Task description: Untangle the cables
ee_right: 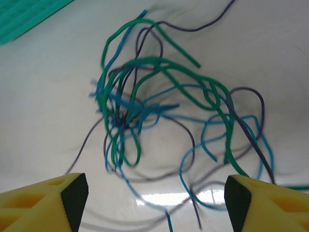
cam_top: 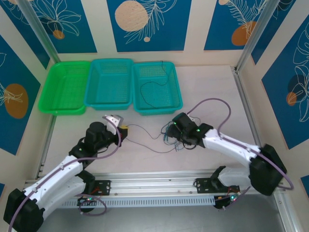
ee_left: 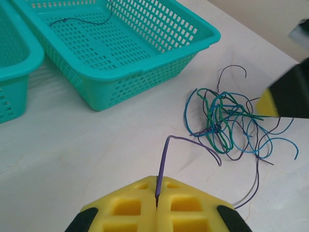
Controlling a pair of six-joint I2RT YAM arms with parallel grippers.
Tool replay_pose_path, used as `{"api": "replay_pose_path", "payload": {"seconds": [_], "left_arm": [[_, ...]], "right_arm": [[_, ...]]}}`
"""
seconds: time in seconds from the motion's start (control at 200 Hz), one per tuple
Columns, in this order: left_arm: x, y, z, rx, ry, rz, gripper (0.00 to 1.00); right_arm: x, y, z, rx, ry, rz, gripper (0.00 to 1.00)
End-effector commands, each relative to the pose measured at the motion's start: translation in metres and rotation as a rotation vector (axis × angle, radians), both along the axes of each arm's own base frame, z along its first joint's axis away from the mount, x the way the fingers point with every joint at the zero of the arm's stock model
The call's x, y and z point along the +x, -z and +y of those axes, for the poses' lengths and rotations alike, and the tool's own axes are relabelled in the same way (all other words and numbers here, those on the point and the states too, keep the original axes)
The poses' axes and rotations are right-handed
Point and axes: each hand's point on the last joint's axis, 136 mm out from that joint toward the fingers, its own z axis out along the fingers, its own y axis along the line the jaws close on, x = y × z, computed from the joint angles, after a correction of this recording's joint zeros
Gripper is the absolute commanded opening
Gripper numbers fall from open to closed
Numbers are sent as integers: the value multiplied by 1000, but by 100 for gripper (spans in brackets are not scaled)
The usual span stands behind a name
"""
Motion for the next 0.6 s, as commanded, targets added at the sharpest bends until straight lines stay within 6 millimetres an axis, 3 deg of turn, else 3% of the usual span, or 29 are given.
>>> {"api": "replay_pose_path", "payload": {"seconds": [0.0,0.14,0.22,0.26,0.34,0.38,0.51,0.595], "left_arm": [[-2,-1,4,-6,-23,0,0],[-4,-3,5,-1,-19,-12,0],[-5,-4,6,5,-19,-18,0],[-6,-4,7,7,-21,-20,0],[-6,-7,14,16,-51,-22,0],[-5,-8,21,27,-89,-22,0],[4,-7,63,98,-322,-9,0],[7,-6,99,168,-511,8,0]], "right_arm": [[26,8,4,19,212,-6,81],[46,26,27,42,192,32,90],[48,38,14,-69,250,55,89],[48,46,3,-129,287,70,80],[40,54,-18,-191,358,98,47],[37,53,-25,-199,372,89,38],[29,49,-51,-201,403,82,13],[22,46,-81,-214,452,91,11]]}}
